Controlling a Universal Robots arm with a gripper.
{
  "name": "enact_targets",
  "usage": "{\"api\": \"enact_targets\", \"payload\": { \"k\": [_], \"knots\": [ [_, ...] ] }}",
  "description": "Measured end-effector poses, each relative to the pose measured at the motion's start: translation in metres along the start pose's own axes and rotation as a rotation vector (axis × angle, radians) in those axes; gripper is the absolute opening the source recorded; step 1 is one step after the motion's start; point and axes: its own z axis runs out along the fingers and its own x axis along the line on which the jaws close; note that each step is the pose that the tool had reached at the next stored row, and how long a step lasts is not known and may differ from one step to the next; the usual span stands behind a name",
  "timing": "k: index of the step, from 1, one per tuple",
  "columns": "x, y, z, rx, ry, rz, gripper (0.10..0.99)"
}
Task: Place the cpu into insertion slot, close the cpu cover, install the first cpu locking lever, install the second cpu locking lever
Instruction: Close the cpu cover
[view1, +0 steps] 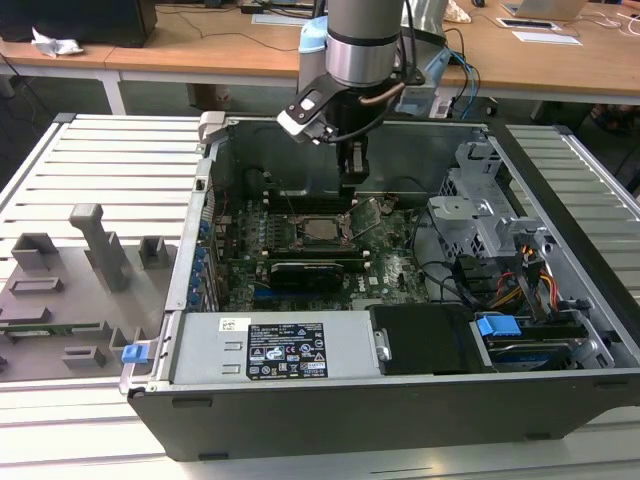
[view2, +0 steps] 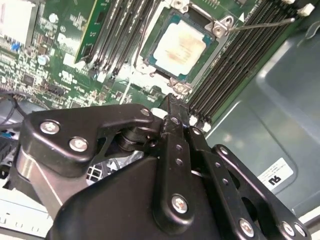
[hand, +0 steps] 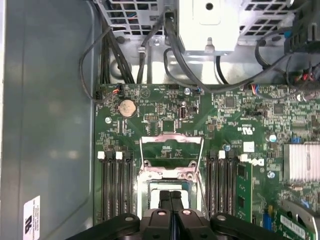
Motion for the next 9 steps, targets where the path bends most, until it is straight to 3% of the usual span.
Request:
{"api": "enact_targets", "payload": {
  "k": [9],
  "knots": [
    [-0.0055,0.0047,0.0024,0.005,0.0008,-0.017,0.106]
  ]
}}
